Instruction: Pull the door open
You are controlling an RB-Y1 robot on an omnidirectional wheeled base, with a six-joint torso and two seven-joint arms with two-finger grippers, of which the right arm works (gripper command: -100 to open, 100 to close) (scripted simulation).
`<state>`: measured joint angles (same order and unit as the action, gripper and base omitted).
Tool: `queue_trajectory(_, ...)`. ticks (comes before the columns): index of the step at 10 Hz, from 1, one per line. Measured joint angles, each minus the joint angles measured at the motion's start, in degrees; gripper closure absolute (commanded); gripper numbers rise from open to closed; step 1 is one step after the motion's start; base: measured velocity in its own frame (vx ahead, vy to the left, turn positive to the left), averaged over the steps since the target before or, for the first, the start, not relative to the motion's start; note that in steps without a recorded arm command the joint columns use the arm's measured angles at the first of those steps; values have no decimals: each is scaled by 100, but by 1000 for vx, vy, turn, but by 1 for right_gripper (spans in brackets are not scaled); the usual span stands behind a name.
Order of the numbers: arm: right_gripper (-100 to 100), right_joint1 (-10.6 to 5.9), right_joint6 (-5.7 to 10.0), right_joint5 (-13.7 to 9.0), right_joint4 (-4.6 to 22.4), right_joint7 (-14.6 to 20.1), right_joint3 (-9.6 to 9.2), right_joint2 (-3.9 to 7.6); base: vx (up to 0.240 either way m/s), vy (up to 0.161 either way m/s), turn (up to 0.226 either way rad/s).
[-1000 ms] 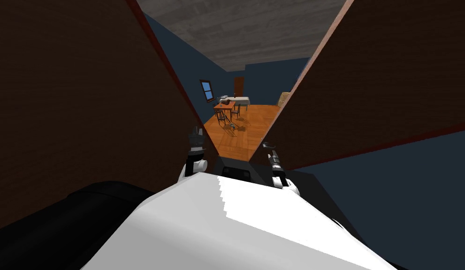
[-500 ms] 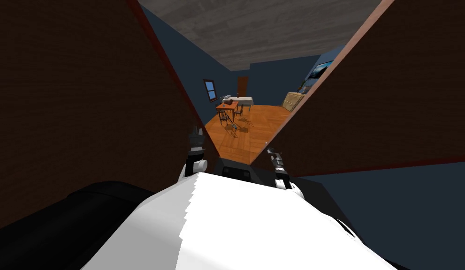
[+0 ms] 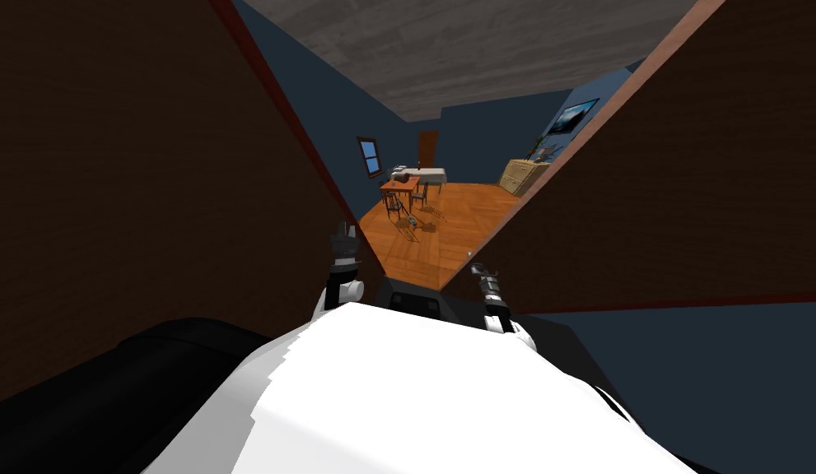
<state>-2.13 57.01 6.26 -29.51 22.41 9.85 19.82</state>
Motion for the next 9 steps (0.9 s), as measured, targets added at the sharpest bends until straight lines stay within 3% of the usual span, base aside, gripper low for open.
queue_trajectory(3, 100, 20, -17, -3, 15, 1, 1, -12, -40, -8, 38)
queue_trajectory(4, 100, 118, 0, 6, -95, 44, -8, 27, -166, -73, 153)
queue_trajectory(7, 100, 201, 207, 60, -33, 156, -72, 113, -185, -63, 159)
queue_trajectory(9, 100, 408, 310, 114, -158, 276, -143, 171, -191, -72, 143)
